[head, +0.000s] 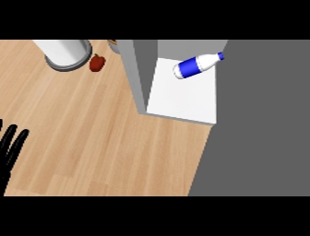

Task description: Pick up the bottled water, place it into the cabinet and close the cabinet

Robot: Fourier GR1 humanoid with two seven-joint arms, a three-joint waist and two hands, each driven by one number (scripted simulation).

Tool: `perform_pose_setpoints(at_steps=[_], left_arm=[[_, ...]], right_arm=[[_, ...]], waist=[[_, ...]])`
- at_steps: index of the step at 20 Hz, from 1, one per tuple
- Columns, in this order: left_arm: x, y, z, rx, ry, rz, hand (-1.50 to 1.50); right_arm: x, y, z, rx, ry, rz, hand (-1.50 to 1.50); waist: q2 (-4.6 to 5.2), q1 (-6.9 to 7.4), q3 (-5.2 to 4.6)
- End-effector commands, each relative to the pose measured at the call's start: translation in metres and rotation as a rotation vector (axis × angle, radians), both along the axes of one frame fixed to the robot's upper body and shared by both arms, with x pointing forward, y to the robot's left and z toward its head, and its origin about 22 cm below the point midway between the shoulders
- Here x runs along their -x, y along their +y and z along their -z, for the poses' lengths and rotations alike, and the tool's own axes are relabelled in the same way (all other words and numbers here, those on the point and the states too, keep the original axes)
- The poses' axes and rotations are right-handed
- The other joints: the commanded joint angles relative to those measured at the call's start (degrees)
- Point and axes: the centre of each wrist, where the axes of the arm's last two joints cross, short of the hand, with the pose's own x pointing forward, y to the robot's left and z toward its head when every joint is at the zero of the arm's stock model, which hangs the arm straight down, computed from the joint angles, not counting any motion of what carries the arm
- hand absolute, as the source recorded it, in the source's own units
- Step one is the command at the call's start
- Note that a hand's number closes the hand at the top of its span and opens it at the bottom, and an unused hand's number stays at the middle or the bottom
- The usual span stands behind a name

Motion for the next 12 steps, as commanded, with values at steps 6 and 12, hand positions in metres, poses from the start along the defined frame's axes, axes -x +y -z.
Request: perform_pose_setpoints(at_steps=[6,12], left_arm=[[-0.003,0.012,-0.009,-0.022,-0.012,0.040,-1.50],[-0.006,0.015,-0.012,-0.046,-0.018,0.062,-1.50]], right_arm=[[-0.006,0.021,-0.012,0.052,-0.058,-0.195,1.50],[-0.020,0.014,-0.021,0.145,-0.182,-0.268,1.50]], waist=[[0.76,3.58,-0.37],[0.64,5.35,-0.62]])
